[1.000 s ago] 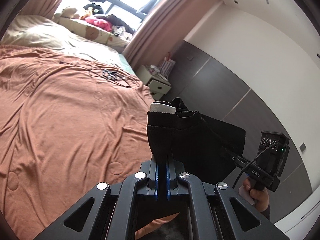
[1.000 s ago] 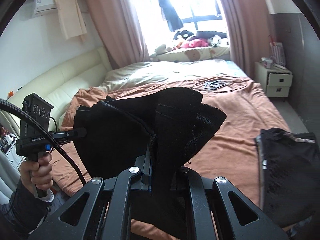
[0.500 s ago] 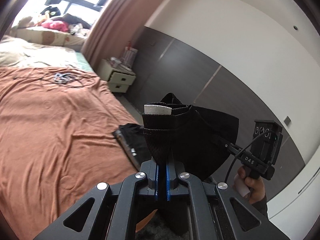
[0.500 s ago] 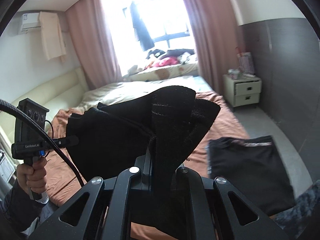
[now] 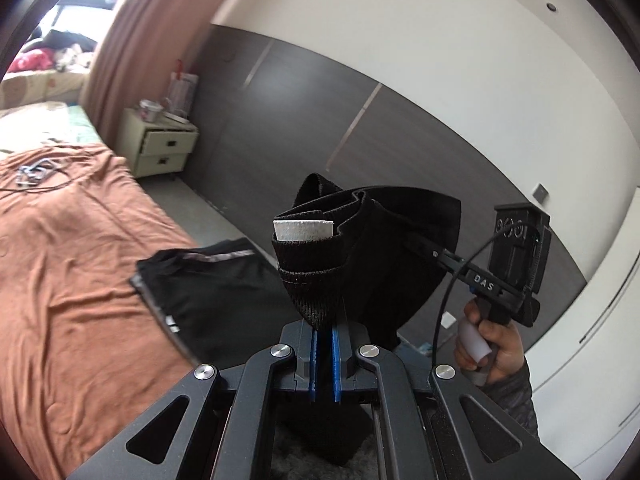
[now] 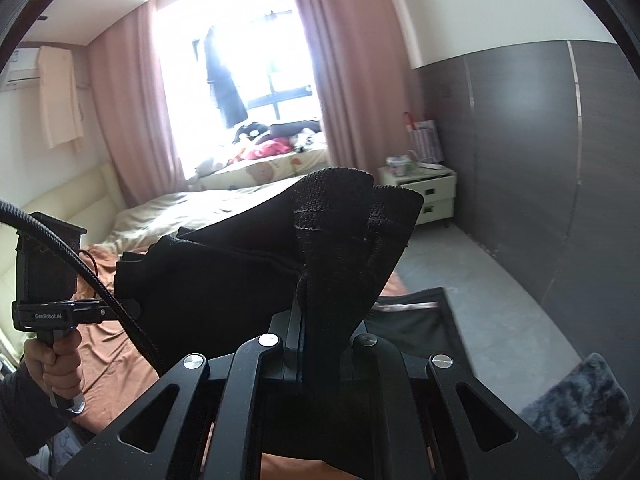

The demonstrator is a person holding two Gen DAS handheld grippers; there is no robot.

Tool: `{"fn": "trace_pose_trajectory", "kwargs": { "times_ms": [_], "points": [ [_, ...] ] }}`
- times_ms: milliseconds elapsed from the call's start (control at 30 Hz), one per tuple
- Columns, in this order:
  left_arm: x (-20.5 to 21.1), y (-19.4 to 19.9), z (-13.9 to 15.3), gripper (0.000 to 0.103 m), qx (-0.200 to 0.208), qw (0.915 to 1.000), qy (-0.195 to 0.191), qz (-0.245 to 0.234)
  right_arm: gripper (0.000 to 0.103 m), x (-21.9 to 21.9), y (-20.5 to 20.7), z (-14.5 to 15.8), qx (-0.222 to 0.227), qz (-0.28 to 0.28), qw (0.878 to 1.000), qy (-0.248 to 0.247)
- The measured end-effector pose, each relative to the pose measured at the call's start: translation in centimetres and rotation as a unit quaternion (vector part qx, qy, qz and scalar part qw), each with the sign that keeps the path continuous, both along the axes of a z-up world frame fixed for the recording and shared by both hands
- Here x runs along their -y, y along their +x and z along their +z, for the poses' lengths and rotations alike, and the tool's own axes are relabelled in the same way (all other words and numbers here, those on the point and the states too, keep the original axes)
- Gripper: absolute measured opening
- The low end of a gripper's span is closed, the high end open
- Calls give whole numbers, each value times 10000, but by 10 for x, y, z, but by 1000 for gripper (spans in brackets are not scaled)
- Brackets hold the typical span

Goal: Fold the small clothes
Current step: 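Carry the folded shirt with both grippers onto the stack of clothes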

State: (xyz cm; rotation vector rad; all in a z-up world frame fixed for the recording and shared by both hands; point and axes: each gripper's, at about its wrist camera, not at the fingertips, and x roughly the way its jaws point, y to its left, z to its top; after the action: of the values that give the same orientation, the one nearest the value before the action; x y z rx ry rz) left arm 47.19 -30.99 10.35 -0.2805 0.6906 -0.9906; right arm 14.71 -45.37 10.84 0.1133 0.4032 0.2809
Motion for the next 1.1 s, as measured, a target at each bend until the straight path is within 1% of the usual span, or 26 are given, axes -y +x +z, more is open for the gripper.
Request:
{"fn": "trace_pose_trajectory", "kwargs": {
  "times_ms": [133,267,433,667,800,933,967,1000,1033,1067,1100],
  "points": [
    [26,12,-5,5,-63,9997,5,-216,6,-2,-4,3,-46,-174,9998,-9],
    [41,29,-16,5,-146,9995,73,-254,6,-7,2,3,-165,-276,9995,-6],
    [48,65,-40,5,-380,9990,239,-59,6,-35,32,-18,-457,-348,9983,32],
    [51,117,-76,5,-590,9968,509,189,6,-76,74,-42,-767,-380,9963,126],
    [54,143,-94,5,-661,9953,642,280,6,-97,89,-47,-899,-448,9949,84],
    [54,169,-111,5,-724,9945,612,457,6,-117,110,-52,-984,-585,9934,115],
    [55,174,-115,5,-707,9942,638,499,8,-112,109,-54,-1009,-669,9926,128],
    [58,180,-120,6,-689,9931,755,580,11,-114,114,-56,-1101,-840,9903,93],
    [60,186,-127,10,-726,9906,930,693,22,-116,121,-59,-1263,-1036,9866,35],
    [62,194,-137,20,-882,9860,1168,801,45,-103,115,-61,-1359,-1160,9839,10],
    [62,198,-144,33,-994,9836,1251,835,58,-107,118,-65,-1441,-1352,9803,-42]
  ]
}}
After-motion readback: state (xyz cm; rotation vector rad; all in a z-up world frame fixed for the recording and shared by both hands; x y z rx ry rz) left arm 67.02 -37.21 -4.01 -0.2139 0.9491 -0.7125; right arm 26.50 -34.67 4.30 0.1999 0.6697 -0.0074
